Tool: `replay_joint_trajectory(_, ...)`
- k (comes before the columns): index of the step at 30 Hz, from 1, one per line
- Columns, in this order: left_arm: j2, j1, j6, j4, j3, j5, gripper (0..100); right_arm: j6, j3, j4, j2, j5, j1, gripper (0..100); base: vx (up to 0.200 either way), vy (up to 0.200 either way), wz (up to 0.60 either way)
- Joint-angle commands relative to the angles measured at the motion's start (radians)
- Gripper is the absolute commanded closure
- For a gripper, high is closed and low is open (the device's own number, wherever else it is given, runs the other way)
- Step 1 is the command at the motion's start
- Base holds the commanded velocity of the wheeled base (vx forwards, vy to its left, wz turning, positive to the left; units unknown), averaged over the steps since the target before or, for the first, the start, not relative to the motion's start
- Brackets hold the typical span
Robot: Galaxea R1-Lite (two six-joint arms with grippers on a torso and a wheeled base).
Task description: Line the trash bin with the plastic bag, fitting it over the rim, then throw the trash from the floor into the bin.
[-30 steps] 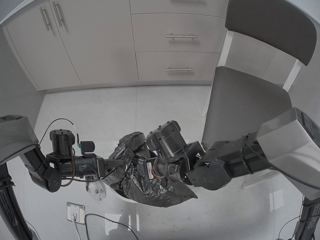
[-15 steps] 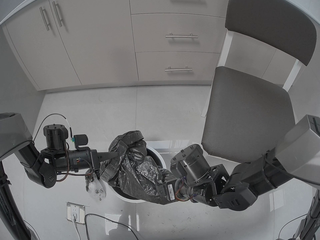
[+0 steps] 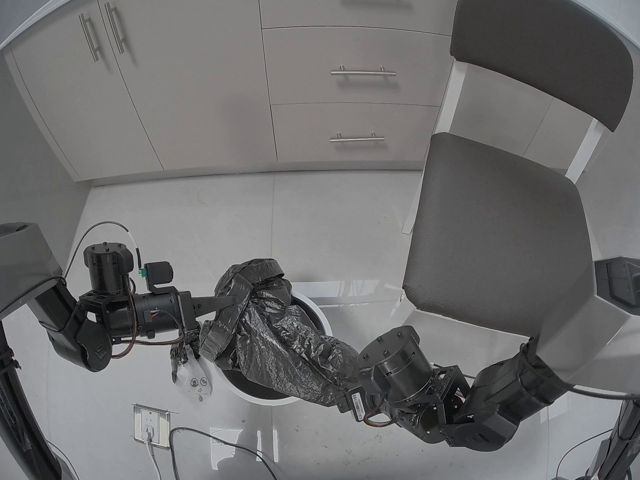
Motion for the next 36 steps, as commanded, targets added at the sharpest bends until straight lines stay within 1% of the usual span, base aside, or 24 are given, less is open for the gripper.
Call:
replay_joint_trajectory(1,0.003,-0.004,-0.001,0.0,-0.001,0.0,100,-0.029,0.042,-0.061,0.042,-0.025,0.011,0,0.0,0.0,0.0)
replay_joint_trajectory(3,0.004,-0.004,-0.001,0.0,-0.002,0.0,100,-0.037,0.042,-0.088,0.042,-0.022,0.011,0,0.0,0.0,0.0)
replay_joint_trajectory(7,0.003,-0.004,-0.002,0.0,-0.005,0.0,100,-0.052,0.04,-0.097,0.039,-0.016,0.012,0,0.0,0.0,0.0)
replay_joint_trajectory(11,0.003,-0.004,-0.002,0.0,-0.001,0.0,100,-0.051,0.105,-0.097,0.011,-0.016,0.049,0,0.0,0.0,0.0)
replay_joint_trajectory(15,0.006,-0.006,-0.002,0.0,-0.002,0.0,100,-0.046,0.12,-0.098,0.013,-0.014,0.052,0,0.0,0.0,0.0)
replay_joint_trajectory(24,0.003,-0.009,-0.004,0.0,-0.004,0.002,100,-0.049,0.053,-0.103,0.079,-0.008,0.043,0,0.0,0.0,0.0)
replay_joint_trajectory(27,0.003,-0.009,-0.004,0.0,-0.002,0.0,100,-0.048,0.024,-0.103,0.105,0.01,0.038,0,0.0,0.0,0.0)
replay_joint_trajectory(30,0.003,-0.009,-0.002,0.0,-0.002,0.0,100,-0.049,-0.001,-0.103,0.125,0.015,0.034,0,0.0,0.0,0.0)
replay_joint_trajectory(35,0.006,-0.013,-0.002,0.0,-0.004,0.0,100,-0.085,-0.082,-0.101,0.167,0.017,0.006,0,0.0,0.0,0.0)
replay_joint_trajectory(36,0.004,-0.015,-0.002,0.0,-0.004,0.0,100,-0.106,-0.107,-0.1,0.18,0.017,-0.008,0,0.0,0.0,0.0)
